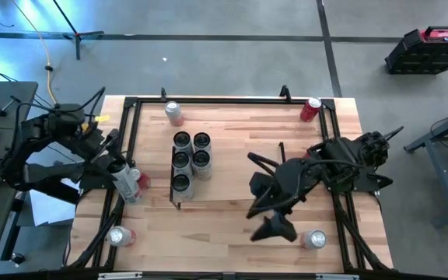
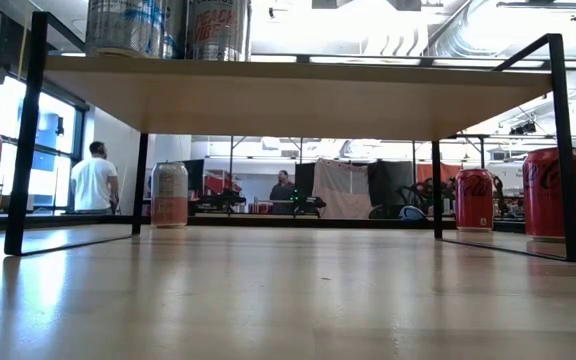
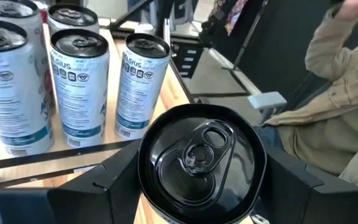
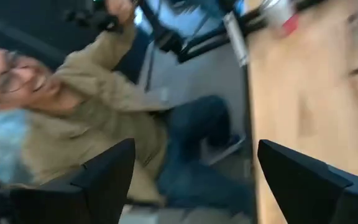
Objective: Place canned beverage on shelf
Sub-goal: Put the white pink soda can aligned with the other white pink soda cans on the shelf
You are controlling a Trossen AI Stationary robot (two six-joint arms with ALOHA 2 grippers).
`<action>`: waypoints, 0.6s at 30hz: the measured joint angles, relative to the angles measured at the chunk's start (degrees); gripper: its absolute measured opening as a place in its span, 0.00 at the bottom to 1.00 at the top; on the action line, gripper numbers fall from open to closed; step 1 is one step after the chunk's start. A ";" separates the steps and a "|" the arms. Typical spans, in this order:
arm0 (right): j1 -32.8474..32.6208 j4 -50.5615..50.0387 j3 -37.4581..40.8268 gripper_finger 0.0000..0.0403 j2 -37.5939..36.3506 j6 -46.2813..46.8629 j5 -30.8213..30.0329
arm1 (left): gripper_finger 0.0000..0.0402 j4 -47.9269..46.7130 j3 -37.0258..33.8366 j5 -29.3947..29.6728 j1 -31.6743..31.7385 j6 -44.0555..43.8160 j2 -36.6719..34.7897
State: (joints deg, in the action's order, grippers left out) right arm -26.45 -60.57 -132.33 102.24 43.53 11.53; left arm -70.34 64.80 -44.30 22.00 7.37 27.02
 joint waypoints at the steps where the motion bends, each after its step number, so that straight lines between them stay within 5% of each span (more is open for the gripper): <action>1: 0.09 0.07 0.00 0.80 0.02 0.79 4.97 | 0.59 0.02 0.02 -0.07 0.00 0.25 0.62; 4: 0.80 0.44 0.02 0.80 -0.29 2.83 23.29 | 0.59 0.04 0.02 -0.45 0.00 0.42 2.63; 8: 0.76 0.43 0.02 0.80 -0.66 2.71 33.30 | 0.59 1.03 0.02 -1.78 -1.02 0.87 4.68; 14: 1.91 -0.11 0.04 0.80 -0.57 2.54 32.00 | 0.59 5.12 0.02 -1.75 -6.30 -0.96 5.88; 18: 3.26 -2.85 0.04 0.80 -0.38 1.00 17.65 | 0.59 5.32 -0.52 2.35 -10.86 -3.16 7.20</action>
State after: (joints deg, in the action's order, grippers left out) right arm -23.18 -63.42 -132.29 101.86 44.54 29.18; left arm -65.02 64.28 -41.95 11.14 4.22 34.22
